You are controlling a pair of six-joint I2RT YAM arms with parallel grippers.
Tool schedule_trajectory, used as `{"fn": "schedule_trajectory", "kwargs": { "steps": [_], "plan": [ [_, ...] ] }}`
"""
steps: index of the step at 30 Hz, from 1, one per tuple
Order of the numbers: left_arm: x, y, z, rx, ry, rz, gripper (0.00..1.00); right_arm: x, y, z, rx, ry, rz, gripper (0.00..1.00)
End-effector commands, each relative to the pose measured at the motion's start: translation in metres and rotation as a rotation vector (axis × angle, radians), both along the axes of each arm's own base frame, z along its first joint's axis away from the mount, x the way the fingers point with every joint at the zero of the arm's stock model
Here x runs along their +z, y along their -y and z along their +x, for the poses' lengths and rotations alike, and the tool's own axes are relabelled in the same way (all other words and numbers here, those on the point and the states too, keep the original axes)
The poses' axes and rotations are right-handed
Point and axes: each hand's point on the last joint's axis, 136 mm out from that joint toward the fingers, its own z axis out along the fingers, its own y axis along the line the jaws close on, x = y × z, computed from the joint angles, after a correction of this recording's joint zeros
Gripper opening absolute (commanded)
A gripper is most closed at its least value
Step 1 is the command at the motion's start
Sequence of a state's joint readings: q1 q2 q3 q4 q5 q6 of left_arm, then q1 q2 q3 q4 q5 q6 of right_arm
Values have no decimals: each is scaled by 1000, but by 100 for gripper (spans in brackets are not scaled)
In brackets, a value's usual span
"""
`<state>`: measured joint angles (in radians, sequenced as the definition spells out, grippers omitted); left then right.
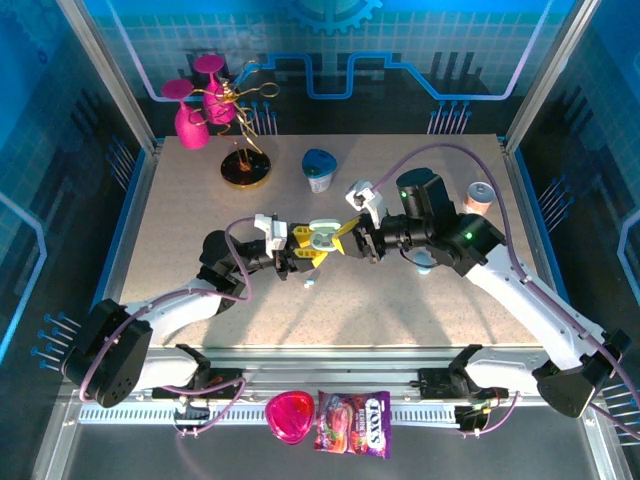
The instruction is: Insert the wireless bluetooth earbuds into the charging case
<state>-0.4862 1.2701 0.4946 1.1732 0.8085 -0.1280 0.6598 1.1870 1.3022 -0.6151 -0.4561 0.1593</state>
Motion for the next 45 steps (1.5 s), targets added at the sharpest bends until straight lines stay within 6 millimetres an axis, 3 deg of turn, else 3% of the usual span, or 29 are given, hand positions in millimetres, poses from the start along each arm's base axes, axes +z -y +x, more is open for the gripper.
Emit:
{"fn": "schedule_trajectory", "kwargs": {
  "steps": [1,11,15,19,23,28,36,45],
  "plan": [
    [19,-3,-7,-18,67,-29,32,4,4,8,-37,-7,-11,22],
    [21,-3,-7,-24,66,-34,32,10,6,10,-46,-1,10,27],
    [17,-3,-5,-11,65,-28,32,19,7,4,-19,28,56,39],
    [13,-4,-3,3,63,-26,32,33,18,-2,-17,89,149,52],
    [15,-5,-6,0,76,-29,32,40,37,6,-90,90,255,55],
    [11,-6,-8,6,118,-16,32,29,41,12,-115,49,224,58],
    [5,-6,3,59,145,6,31,13,21,8,-93,71,71,48],
    [-2,-5,13,103,148,29,31,0,7,14,-149,111,-67,43]
  ]
}}
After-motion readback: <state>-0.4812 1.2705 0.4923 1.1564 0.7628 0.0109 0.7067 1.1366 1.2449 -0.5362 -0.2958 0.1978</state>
